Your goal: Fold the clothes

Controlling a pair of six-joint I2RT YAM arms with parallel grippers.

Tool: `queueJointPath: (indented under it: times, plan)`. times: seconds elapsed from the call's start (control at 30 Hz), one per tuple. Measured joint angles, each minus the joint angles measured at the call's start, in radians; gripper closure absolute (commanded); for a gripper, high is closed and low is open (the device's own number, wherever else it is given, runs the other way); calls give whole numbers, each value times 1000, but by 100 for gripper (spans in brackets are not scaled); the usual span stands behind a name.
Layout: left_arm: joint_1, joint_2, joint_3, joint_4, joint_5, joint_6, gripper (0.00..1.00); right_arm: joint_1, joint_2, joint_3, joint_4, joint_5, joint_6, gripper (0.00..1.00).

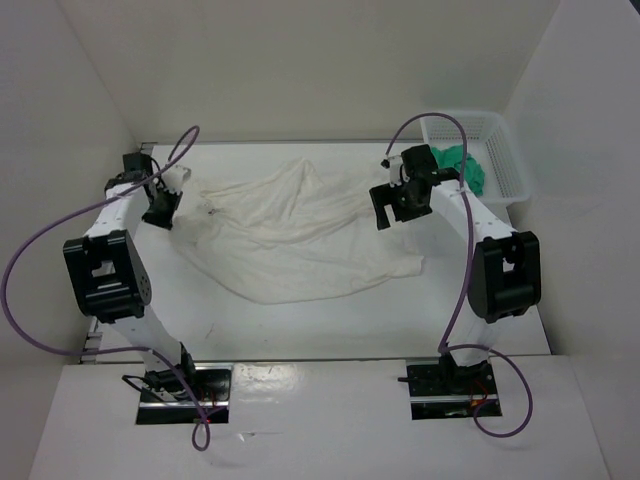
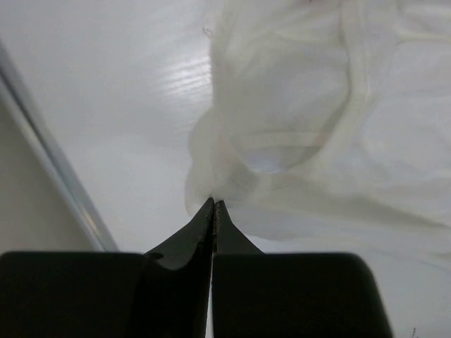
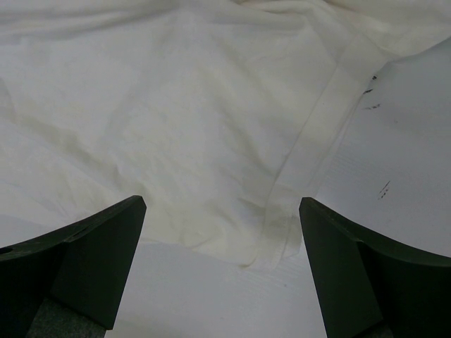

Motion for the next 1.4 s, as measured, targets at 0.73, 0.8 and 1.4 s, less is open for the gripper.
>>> queueJointPath:
  times: [0.73, 0.8, 1.4]
  plan:
    - [284, -19, 90, -244, 336, 52, 100, -9, -3, -4, 0, -24, -8, 1]
    - [331, 0, 92, -254, 373, 64, 100, -9, -3, -4, 0, -27, -8, 1]
    - [455, 173, -30, -196, 453, 161, 67, -9, -3, -4, 0, -54, -23, 1]
